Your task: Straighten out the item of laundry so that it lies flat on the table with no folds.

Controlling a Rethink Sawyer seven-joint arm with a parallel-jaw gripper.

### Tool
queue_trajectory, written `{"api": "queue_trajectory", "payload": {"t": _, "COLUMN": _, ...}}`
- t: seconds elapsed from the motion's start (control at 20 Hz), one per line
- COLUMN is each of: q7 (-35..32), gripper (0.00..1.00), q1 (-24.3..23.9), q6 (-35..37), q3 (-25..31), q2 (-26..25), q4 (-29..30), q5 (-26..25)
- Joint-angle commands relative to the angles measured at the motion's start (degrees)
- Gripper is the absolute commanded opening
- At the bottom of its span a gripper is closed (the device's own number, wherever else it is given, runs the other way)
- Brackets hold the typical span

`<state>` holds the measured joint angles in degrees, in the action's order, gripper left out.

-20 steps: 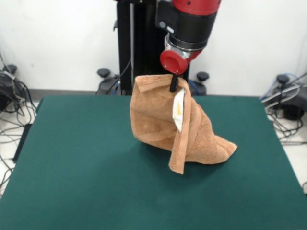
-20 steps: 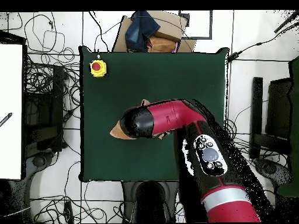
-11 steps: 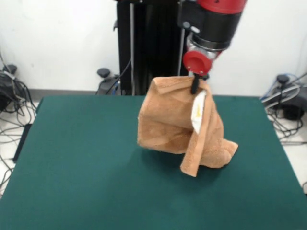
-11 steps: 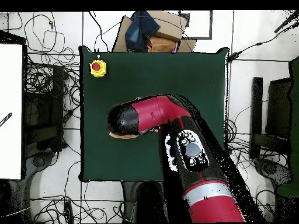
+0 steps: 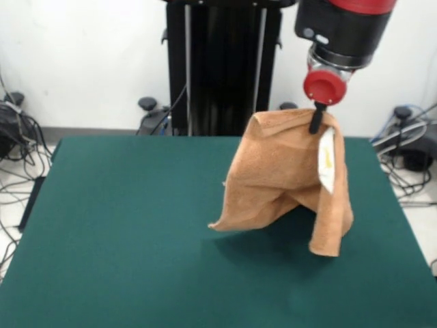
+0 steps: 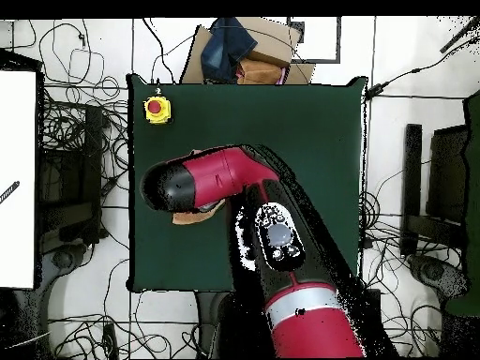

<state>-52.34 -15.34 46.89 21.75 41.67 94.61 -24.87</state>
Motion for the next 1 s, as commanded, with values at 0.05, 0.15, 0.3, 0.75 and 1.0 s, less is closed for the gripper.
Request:
{"api": "queue_trajectory", "payload": {"t": 0.05, "q7": -11.6, "gripper": 0.0, "q1": 0.7, "q6": 5.3, "q3": -3.0, "q2": -1.1, "q4": -0.5, "q5": 2.4}}
{"api": "queue_trajectory", "payload": {"t": 0.15, "q7": -11.0, "gripper": 0.0, "q1": 0.5, "q6": 5.2, "q3": -3.2, "q2": -1.2, "q4": -0.4, "q5": 2.4}}
{"api": "queue_trajectory", "payload": {"t": 0.3, "q7": -9.9, "gripper": 0.0, "q1": -0.2, "q6": 4.8, "q3": -3.2, "q2": -1.2, "q4": -0.3, "q5": 2.3}}
{"api": "queue_trajectory", "payload": {"t": 0.75, "q7": -5.6, "gripper": 0.0, "q1": -4.5, "q6": 2.0, "q3": -1.9, "q2": 2.0, "q4": 4.5, "q5": 2.4}}
{"api": "queue_trajectory", "payload": {"t": 1.0, "q7": -3.0, "gripper": 0.0, "q1": -6.6, "q6": 5.8, "q3": -0.3, "q2": 9.1, "q4": 9.7, "q5": 5.4}}
